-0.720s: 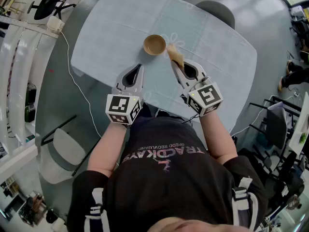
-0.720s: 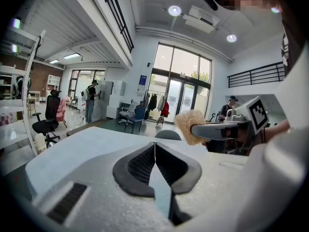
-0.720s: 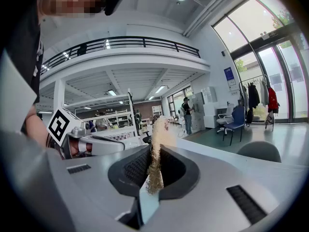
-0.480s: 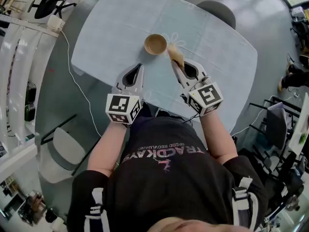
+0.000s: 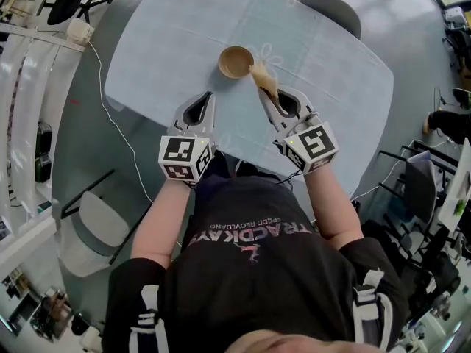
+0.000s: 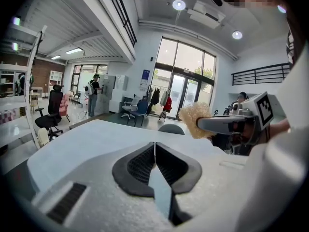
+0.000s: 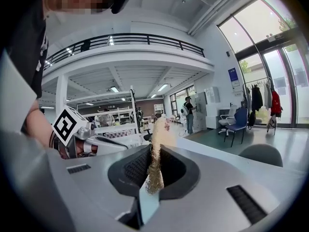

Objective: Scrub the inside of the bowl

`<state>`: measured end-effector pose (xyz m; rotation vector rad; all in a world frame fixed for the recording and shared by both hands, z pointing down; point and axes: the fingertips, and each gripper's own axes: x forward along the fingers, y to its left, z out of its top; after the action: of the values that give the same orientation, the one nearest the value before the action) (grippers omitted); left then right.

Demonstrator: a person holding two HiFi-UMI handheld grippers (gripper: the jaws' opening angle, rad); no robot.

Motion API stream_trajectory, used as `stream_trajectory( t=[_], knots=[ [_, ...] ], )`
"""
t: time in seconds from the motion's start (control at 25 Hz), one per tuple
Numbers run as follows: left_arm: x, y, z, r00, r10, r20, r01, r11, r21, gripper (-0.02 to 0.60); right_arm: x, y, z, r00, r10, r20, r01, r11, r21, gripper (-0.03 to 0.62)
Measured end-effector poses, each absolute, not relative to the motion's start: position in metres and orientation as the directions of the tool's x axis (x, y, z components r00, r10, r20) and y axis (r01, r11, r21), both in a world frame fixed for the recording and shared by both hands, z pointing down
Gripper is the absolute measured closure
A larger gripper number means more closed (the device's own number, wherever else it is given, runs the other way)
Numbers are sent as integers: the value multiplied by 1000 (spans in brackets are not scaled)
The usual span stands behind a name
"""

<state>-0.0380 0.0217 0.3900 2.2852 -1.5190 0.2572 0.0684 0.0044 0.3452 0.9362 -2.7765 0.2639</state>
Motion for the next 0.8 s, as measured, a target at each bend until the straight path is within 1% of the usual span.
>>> stream_trajectory(
  t=[0.44,0.8],
  knots=[
    [-49,-23,456,448,-761,470,-893,-349,285,561,61,-32,381,-707,-627,327,-690,713,-126,562],
    [-51,-74,522,470,-677,567,-880,-306,364,560,49,-70,435,-655,-606,451,-712,695,-100,562]
  ],
)
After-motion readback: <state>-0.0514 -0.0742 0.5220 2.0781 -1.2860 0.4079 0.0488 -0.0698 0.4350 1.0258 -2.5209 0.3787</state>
